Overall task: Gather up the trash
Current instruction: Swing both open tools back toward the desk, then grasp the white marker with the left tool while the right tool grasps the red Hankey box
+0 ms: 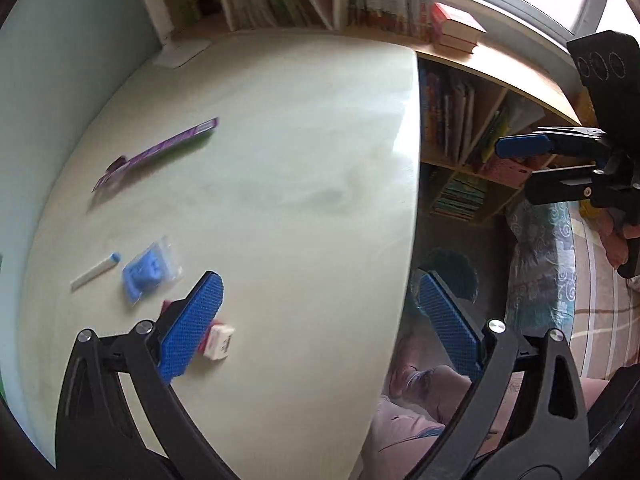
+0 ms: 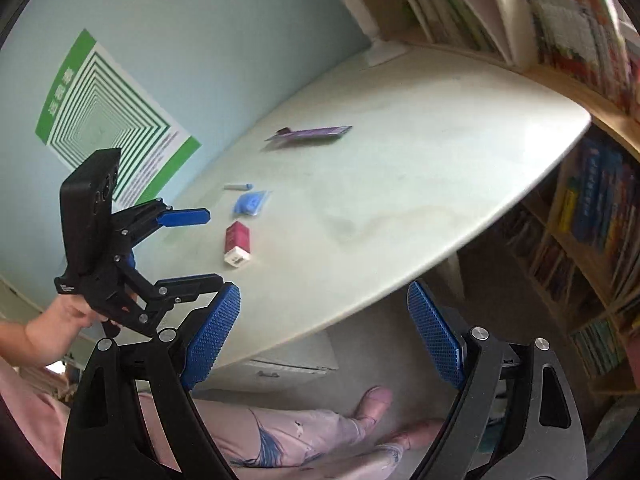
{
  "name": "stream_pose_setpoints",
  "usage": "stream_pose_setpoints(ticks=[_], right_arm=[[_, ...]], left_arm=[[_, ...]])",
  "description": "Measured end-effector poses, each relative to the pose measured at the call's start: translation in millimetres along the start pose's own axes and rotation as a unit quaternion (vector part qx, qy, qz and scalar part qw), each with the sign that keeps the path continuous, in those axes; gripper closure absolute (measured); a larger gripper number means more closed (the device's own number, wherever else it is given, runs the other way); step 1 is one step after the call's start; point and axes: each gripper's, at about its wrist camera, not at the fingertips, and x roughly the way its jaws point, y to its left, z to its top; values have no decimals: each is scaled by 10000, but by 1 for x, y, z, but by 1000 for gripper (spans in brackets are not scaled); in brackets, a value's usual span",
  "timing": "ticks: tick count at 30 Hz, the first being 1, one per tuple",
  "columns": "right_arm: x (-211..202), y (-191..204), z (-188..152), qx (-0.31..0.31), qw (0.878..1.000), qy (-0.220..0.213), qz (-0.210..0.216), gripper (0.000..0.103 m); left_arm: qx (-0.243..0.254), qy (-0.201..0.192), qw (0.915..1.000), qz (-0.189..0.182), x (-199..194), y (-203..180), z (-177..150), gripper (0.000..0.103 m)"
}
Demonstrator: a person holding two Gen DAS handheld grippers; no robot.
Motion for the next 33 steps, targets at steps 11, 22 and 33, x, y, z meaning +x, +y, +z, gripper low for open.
stream_pose_setpoints(ticks=[11, 22, 33], right_arm=[[75, 70, 44, -779, 9945, 588, 371, 18], [125, 98, 81, -1074, 9891, 911, 439, 18], [175, 122, 68, -888, 9865, 1279, 500, 18]], left_arm=[[-1262, -68, 9910, 449, -23, 101, -57, 7], [-1609, -76, 9842, 733, -32, 165, -71, 7], [-1382, 173, 9883, 628, -5, 209, -70, 7]])
